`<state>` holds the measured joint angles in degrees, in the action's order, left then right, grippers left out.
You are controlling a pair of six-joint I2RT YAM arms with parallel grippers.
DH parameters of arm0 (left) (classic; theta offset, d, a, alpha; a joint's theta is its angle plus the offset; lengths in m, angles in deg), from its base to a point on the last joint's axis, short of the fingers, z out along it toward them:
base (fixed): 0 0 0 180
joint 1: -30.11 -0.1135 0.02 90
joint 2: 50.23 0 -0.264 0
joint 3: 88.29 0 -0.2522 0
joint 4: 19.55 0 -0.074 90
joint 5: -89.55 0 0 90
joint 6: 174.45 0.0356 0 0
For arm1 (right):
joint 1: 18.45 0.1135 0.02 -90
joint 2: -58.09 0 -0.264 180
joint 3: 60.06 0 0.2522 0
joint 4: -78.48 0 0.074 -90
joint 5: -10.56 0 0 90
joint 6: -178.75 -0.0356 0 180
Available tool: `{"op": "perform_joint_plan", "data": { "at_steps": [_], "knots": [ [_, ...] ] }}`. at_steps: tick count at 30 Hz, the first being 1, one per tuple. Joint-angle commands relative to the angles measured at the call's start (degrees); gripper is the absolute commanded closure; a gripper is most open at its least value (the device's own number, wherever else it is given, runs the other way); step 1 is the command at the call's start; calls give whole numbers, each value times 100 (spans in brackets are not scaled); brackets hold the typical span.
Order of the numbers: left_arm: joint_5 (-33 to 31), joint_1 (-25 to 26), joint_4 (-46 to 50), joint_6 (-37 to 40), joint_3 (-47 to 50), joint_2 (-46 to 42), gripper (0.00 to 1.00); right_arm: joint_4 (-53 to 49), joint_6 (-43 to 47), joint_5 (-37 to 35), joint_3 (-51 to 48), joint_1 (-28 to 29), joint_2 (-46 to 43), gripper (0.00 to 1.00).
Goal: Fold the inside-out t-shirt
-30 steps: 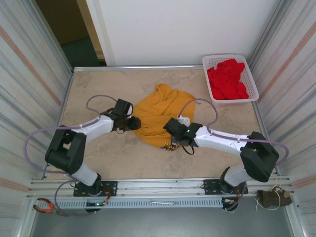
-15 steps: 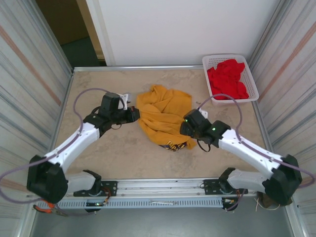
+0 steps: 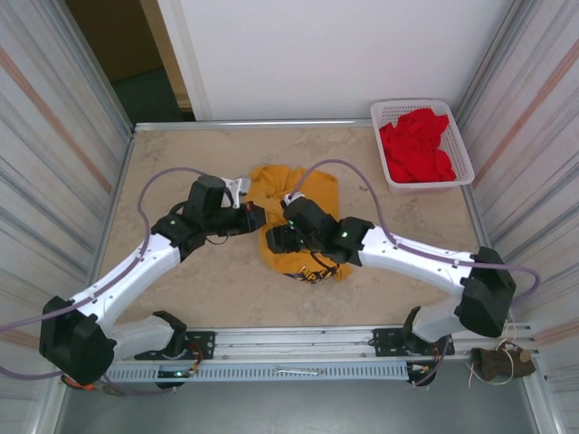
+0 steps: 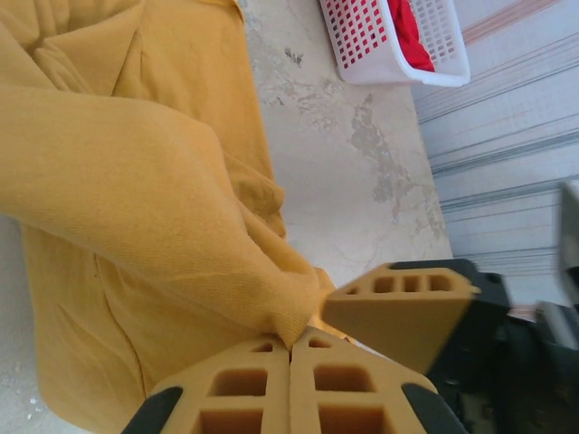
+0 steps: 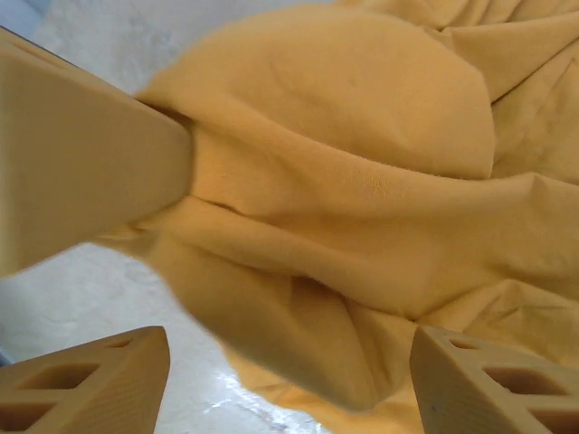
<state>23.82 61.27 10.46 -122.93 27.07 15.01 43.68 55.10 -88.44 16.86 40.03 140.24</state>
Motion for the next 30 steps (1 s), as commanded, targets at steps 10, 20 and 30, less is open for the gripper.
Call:
{"op": "perform_joint_plan", "data": {
  "at_steps": [10,20,30],
  "knots": [
    [-116,-117,-15,-108,126,-134,100,59,464,326,154,-516,-16,100],
    [-262,-959,-563,290,-41,1136,87,228,862,2083,-657,-1108,-1718,100],
    [-786,-287,-79,590,354,-500,47,265,587,2353,-1163,-1821,-2111,100]
  ]
}}
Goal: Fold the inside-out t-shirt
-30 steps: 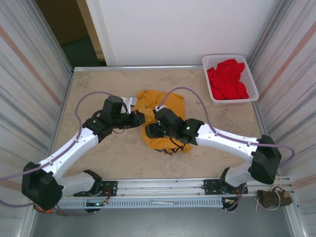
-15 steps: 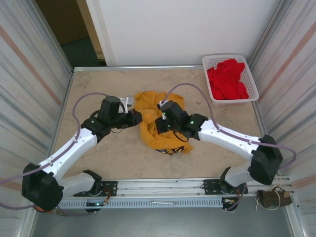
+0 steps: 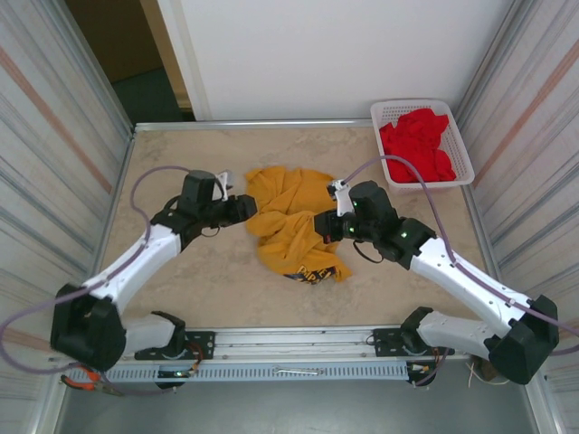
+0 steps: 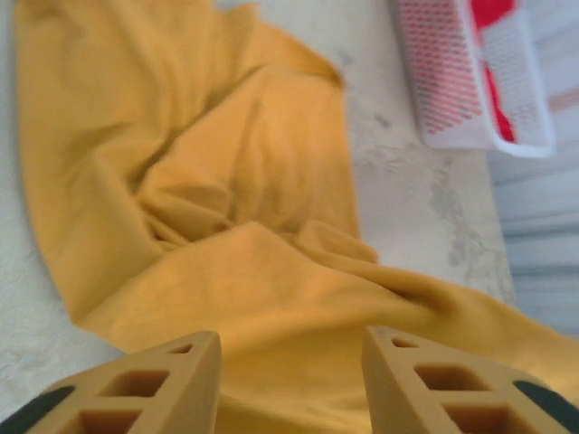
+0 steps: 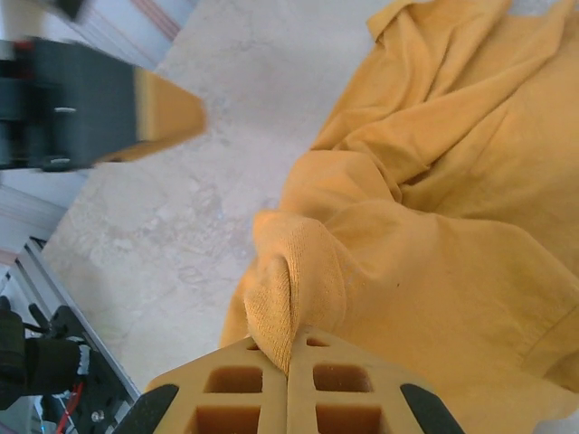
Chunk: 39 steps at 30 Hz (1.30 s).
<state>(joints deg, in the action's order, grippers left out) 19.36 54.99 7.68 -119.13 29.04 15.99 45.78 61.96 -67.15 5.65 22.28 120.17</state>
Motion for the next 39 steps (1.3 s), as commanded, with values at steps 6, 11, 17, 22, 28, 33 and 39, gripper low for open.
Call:
{"op": "perform_joint_plan", "data": {
  "at_steps": [6,11,17,22,28,33,39],
  "knots": [
    [-1214,1357,30,390,418,-634,33,89,-130,252,-44,-52,-3,100],
    [-1303,1745,-336,799,217,117,30,74,-175,220,-31,-43,-21,100],
    [-1335,1937,-614,1037,47,747,28,66,-199,174,-34,-39,-21,100],
    [-1352,1983,-811,1094,1,1097,24,125,-233,241,-1,-26,31,100],
    [-1473,1974,-926,1191,-403,1906,28,143,-264,257,72,9,-16,100],
    [-995,1844,-600,1573,-774,2028,96,153,-312,145,-117,-205,-142,100],
    [314,1249,-395,1440,-488,721,100,349,-620,-279,-341,-820,399,100]
  ]
}}
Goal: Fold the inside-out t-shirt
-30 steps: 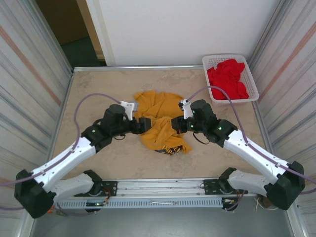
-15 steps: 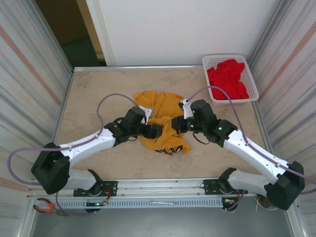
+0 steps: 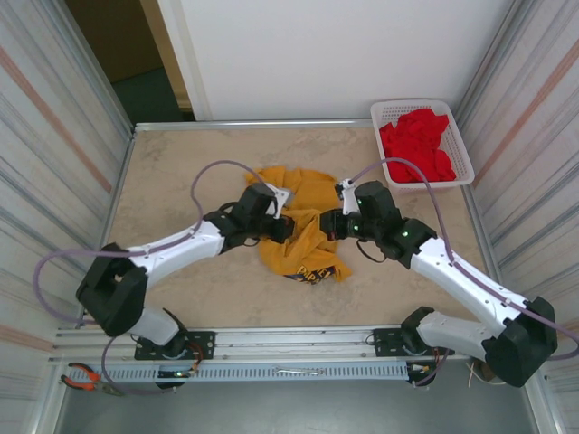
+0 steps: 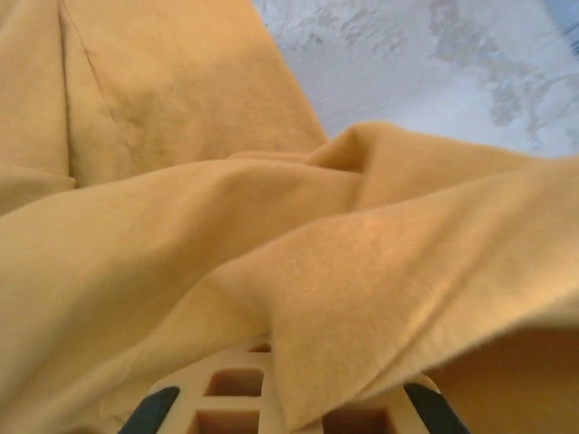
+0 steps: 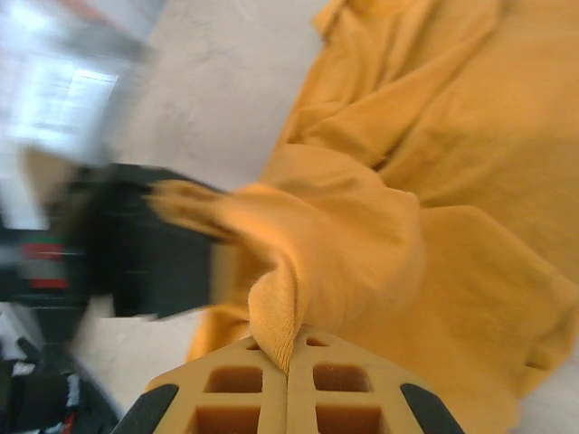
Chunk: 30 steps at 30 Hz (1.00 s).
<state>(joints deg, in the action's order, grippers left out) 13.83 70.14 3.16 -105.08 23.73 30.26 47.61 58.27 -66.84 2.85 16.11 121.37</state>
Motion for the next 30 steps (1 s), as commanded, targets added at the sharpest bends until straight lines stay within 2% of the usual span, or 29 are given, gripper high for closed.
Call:
{"op": "perform_joint_plan", "data": {
  "at_steps": [1,2,5,6,9,12,15,19,25,30],
  "knots": [
    [1239,-415,6,-66,97,-897,100,135,-340,-558,5,-283,516,100],
    [1509,-529,-31,-170,132,-1072,100,64,-421,-719,84,-352,704,98],
    [2134,-762,-280,-510,243,-1455,100,-205,-476,-862,474,-443,1337,53],
    [2274,-820,-365,-634,279,-1528,100,-345,-500,-911,586,-383,1394,45],
    [2393,-848,-437,-824,345,-1607,100,-626,-674,-1341,647,102,991,34],
    [2366,-853,-538,-975,453,-1618,100,-998,-948,-2143,532,932,293,26],
    [2349,-855,-686,-1104,550,-1619,100,-1175,-1271,-2821,374,1667,-233,23],
    [2329,-863,-702,-1129,544,-1600,100,-1095,-1488,-3112,288,2124,-369,21],
    [2390,-851,-693,-1159,496,-1600,100,-793,-1122,-3098,827,2106,547,16],
    [2416,-835,-710,-1213,543,-1652,100,-443,-999,-2801,1314,1748,1472,16]
  ]
}}
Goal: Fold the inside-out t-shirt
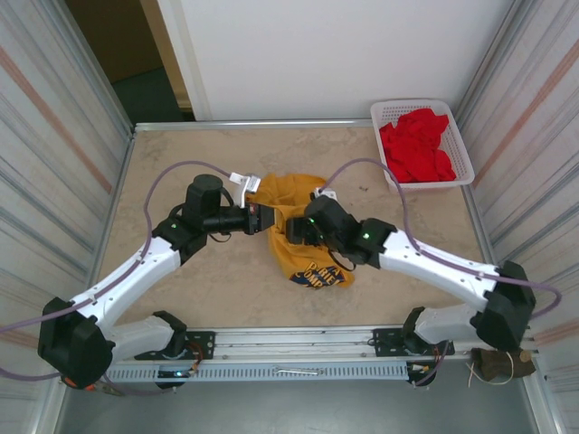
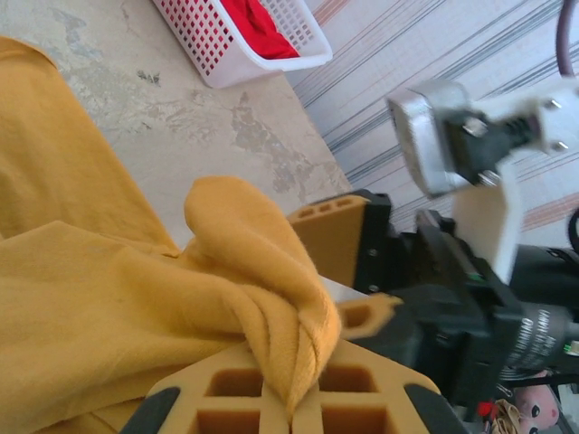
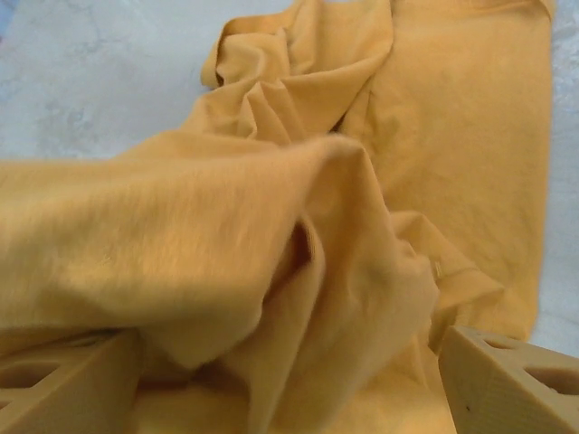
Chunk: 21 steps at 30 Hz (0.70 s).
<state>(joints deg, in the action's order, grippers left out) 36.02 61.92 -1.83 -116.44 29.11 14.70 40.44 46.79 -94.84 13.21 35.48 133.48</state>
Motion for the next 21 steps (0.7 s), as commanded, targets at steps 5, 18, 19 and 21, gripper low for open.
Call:
{"op": "perform_joint_plan", "data": {
  "at_steps": [5,18,19,21],
  "knots": [
    [162,23,-379,-254,119,-184,100,608,29,612,293,-545,1081,23],
    [-223,-1054,-515,-267,813,-40,100,1220,216,2621,-120,-1028,172,100],
    [-241,-1132,-578,-253,895,43,100,1321,214,2879,-154,-1098,-13,100],
    [-268,-1177,-689,-187,994,241,100,1567,185,3428,-215,-1187,-281,100]
  ]
}}
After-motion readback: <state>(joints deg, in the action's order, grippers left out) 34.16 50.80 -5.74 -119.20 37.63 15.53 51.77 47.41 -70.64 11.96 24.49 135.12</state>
